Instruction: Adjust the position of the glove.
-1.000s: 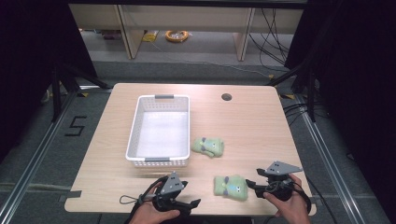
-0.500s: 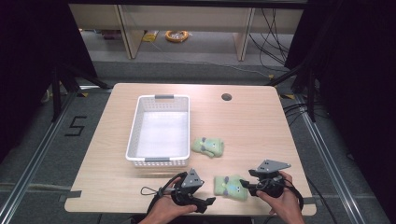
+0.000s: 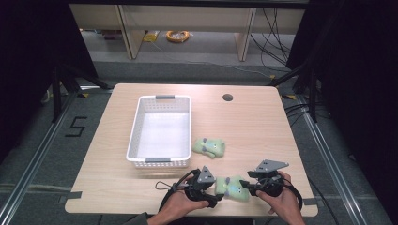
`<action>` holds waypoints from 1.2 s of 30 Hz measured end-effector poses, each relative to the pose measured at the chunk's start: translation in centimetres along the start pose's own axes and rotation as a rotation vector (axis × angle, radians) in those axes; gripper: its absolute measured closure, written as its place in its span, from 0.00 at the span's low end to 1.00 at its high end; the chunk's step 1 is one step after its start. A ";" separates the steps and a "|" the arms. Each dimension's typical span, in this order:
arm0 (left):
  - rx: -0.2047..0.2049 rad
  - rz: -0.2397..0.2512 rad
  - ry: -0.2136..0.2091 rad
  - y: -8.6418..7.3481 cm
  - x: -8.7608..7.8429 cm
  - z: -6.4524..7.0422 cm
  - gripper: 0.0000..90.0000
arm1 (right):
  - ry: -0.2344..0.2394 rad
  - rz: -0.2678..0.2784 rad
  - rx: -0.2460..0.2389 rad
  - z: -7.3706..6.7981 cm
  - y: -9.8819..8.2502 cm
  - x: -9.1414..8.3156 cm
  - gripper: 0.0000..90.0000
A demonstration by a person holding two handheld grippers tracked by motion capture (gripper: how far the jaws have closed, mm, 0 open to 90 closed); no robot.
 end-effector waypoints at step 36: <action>0.048 0.022 0.028 -1.6 -3.3 -1.2 0.90 | 0.114 0.012 -0.081 -3.1 2.8 1.4 0.96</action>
Point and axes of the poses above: each handheld gripper's, and its own axes: x roughly forward along the jaws, y roughly out of its top, z roughly to its right, the point moved 4 cm from there along x, roughly forward along the jaws, and after that the axes turned 3 degrees about y, right-handed, at the moved point
